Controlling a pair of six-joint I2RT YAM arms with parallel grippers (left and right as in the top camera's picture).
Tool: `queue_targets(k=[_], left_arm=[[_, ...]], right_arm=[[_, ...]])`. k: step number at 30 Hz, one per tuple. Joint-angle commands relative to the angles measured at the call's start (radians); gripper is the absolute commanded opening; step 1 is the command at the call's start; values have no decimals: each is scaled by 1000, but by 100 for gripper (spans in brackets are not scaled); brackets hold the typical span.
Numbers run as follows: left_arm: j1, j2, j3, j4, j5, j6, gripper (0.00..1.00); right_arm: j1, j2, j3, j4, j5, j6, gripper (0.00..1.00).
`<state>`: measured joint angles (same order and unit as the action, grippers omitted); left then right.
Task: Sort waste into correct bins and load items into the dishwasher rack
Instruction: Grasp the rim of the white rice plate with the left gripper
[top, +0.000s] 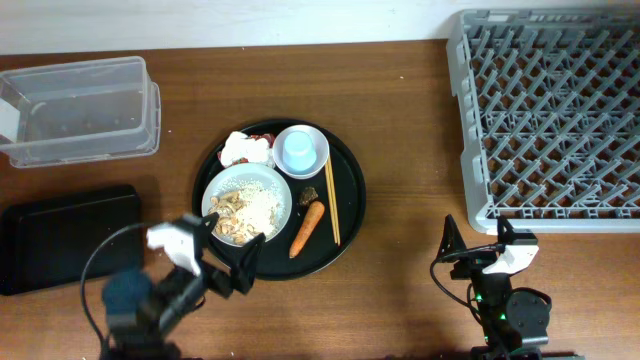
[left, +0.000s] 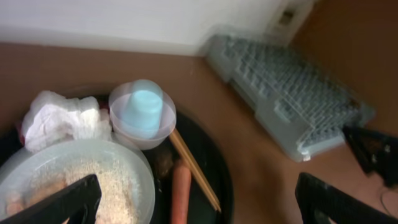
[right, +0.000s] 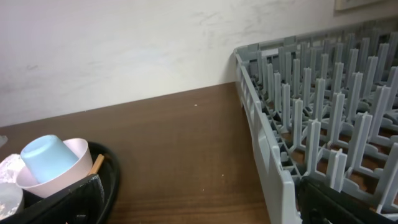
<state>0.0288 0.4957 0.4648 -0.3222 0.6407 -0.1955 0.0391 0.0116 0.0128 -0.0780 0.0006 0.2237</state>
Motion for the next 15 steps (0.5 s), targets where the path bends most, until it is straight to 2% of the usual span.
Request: queue_targets(k=[1, 4, 7, 9, 10, 15], left_arm=[[-3, 293, 228, -177, 80, 117, 99], [-3, 504, 416, -349, 92, 136, 99], [-3, 637, 519, -386, 243, 137, 99], [-4, 694, 562, -383, 268, 144, 99], [-8, 708, 576, -392, 233, 144, 99], [-173, 748, 691, -557, -287, 61, 99]], right_arm=[[5, -8, -7, -4, 11, -10, 98], [5, -8, -7, -4, 11, -10, 98], [5, -8, -7, -4, 11, -10, 98], [5, -8, -7, -4, 11, -10, 98], [5, -8, -7, -4, 11, -10, 98], [5, -8, -7, -4, 11, -10, 98]])
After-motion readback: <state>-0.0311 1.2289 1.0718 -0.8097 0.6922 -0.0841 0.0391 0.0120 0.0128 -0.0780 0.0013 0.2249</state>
